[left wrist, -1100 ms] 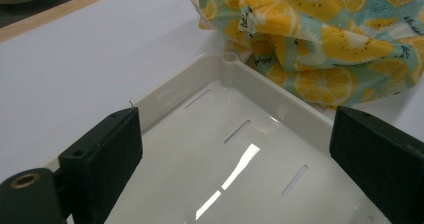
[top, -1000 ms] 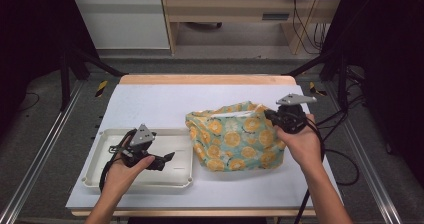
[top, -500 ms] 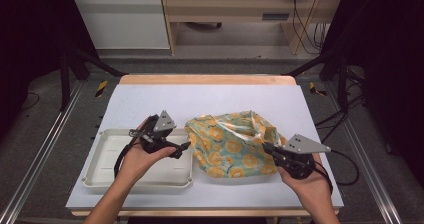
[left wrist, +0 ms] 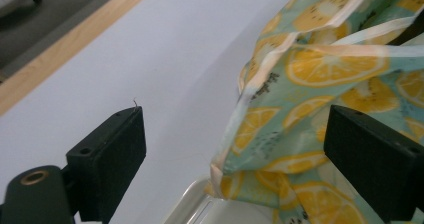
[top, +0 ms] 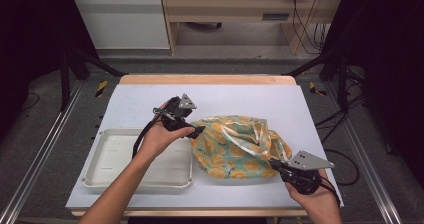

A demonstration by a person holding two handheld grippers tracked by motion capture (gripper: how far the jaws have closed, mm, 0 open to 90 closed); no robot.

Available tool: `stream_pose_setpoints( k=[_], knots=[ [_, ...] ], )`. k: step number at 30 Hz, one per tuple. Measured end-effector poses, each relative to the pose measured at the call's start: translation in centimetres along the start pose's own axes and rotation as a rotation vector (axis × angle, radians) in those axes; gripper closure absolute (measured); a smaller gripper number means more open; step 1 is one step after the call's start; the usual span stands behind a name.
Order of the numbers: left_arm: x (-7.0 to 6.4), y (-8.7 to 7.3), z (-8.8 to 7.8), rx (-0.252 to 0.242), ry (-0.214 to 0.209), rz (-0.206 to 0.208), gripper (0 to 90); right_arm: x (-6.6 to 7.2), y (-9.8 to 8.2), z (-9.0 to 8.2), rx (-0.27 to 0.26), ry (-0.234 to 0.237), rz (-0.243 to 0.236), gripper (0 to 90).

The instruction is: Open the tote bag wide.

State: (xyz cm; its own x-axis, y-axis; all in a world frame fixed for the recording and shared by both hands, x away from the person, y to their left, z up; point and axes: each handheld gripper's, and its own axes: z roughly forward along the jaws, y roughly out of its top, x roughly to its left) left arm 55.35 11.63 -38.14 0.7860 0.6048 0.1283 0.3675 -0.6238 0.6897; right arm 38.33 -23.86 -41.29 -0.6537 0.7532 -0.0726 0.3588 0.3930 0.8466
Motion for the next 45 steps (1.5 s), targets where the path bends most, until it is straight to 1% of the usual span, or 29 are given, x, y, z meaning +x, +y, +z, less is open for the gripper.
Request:
stream_pose_setpoints(
  k=[4,6,7,9,10,13,14,15,16,17,18,19,20,21,22,24,25,28,30,31,33,35,36,38,39,40,41,42,45],
  knots=[
    [0.2,-0.1,0.9,0.021,-0.029,-0.009,9.1,-0.3,-0.7,0.0,0.009,0.004,0.011,90.0],
    [0.4,-0.3,2.0,0.060,-0.066,-0.005,9.1,-0.5,-1.0,0.0,0.014,0.002,0.021,90.0],
    [0.4,-0.3,2.0,0.060,-0.066,-0.005,9.2,-0.5,-1.0,0.0,0.014,0.002,0.021,90.0],
    [0.3,-0.4,2.7,0.096,-0.079,0.000,9.7,-0.7,-1.3,0.1,0.021,0.001,0.032,90.0],
    [0.1,-0.5,3.3,0.120,-0.094,0.023,11.6,-0.7,-1.3,0.1,0.022,0.000,0.032,90.0],
    [-0.2,-0.5,3.6,0.126,-0.103,0.020,21.0,-0.7,-1.4,0.0,0.022,-0.001,0.033,90.0],
    [-0.3,-0.5,3.6,0.126,-0.120,0.011,21.0,-0.7,-1.4,0.0,0.022,-0.001,0.033,90.0],
    [-0.3,-0.5,3.6,0.122,-0.125,0.007,31.7,-0.7,-1.5,-0.1,0.021,-0.001,0.035,90.0],
    [-0.4,-0.4,3.5,0.115,-0.123,0.003,37.9,-0.8,-1.5,-0.1,0.019,-0.003,0.038,90.0],
    [-0.6,-0.4,3.4,0.113,-0.126,0.007,51.5,-0.8,-1.6,-0.2,0.021,-0.006,0.042,90.0],
    [-0.8,-0.4,3.2,0.114,-0.119,0.012,51.5,-0.8,-1.6,-0.2,0.021,-0.006,0.042,90.0],
    [-0.9,-0.4,2.9,0.105,-0.105,0.016,56.1,-0.9,-1.6,-0.2,0.020,-0.005,0.041,90.0],
    [-1.2,-0.3,2.3,0.087,-0.091,0.027,69.7,-0.9,-1.6,-0.2,0.025,-0.005,0.040,90.0],
    [-1.3,-0.2,1.9,0.065,-0.073,0.025,73.7,-0.9,-1.7,-0.1,0.027,-0.006,0.039,90.0],
    [-1.5,-0.2,1.5,0.051,-0.072,0.030,78.2,-0.9,-1.7,-0.1,0.028,-0.005,0.040,90.0],
    [-2.0,-0.3,0.6,0.020,-0.048,0.039,82.9,-0.9,-1.7,-0.1,0.032,-0.010,0.041,90.0],
    [-2.0,-0.3,0.6,0.020,-0.048,0.039,84.2,-0.9,-1.7,-0.1,0.032,-0.010,0.041,90.0],
    [-3.2,-0.8,-1.4,-0.027,-0.018,0.070,84.8,-1.0,-1.8,-0.3,0.050,-0.028,0.052,90.0],
    [-3.5,-0.9,-1.9,-0.043,-0.017,0.071,84.7,-1.1,-1.8,-0.3,0.054,-0.027,0.057,90.0],
    [-4.2,-1.1,-2.7,-0.058,-0.026,0.086,84.6,-1.1,-1.7,-0.5,0.056,-0.025,0.059,88.1],
    [-4.5,-1.2,-3.0,-0.061,-0.024,0.099,84.2,-1.1,-1.5,-0.6,0.052,-0.017,0.054,85.9],
    [-5.0,-1.3,-3.4,-0.063,-0.020,0.123,84.1,-1.0,-0.9,-1.0,0.027,-0.027,0.047,75.0],
    [-5.4,-1.3,-3.6,-0.072,-0.022,0.134,84.0,-1.1,-0.1,-1.3,0.011,-0.041,0.045,64.0],
    [-5.6,-1.3,-3.8,-0.083,-0.032,0.133,83.7,-1.2,0.8,-1.7,-0.006,-0.051,0.040,56.4],
    [-5.6,-1.3,-3.8,-0.083,-0.032,0.133,83.7,-1.2,0.8,-1.7,-0.006,-0.051,0.040,56.4],
    [-5.8,-1.2,-3.7,-0.077,-0.035,0.151,83.7,-1.5,2.0,-2.0,-0.018,-0.058,0.027,51.2],
    [-5.8,-1.2,-3.7,-0.077,-0.035,0.151,83.7,-1.5,2.0,-2.0,-0.018,-0.058,0.027,51.2],
    [-5.9,-1.3,-3.6,-0.072,-0.037,0.160,83.7,-1.9,3.3,-2.0,-0.023,-0.062,0.010,47.4],
    [-5.9,-1.4,-3.5,-0.073,-0.045,0.164,83.6,-2.8,5.4,-1.5,-0.018,-0.080,-0.007,43.9]
  ],
)
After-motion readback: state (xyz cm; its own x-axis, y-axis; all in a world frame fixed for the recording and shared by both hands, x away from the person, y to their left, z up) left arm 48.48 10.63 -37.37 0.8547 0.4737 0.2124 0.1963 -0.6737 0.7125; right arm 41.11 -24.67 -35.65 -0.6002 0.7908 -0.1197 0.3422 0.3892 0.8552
